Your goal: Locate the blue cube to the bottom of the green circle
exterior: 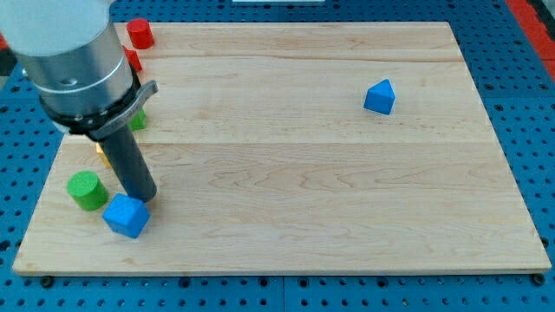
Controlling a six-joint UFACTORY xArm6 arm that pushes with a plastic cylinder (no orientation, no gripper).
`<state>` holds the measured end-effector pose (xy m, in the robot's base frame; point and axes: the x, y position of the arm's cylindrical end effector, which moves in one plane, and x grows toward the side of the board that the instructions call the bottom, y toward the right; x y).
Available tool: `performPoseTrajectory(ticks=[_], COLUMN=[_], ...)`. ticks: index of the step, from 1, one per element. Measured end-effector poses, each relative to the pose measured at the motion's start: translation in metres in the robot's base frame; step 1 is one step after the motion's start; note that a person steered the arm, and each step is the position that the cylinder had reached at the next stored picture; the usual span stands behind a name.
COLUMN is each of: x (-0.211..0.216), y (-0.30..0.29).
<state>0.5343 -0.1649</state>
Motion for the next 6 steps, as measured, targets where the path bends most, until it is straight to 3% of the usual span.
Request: performPoseTrajectory(ticks=[1, 3, 6], x=[0.017, 0.032, 0.041], y=[0.0, 0.099, -0.027])
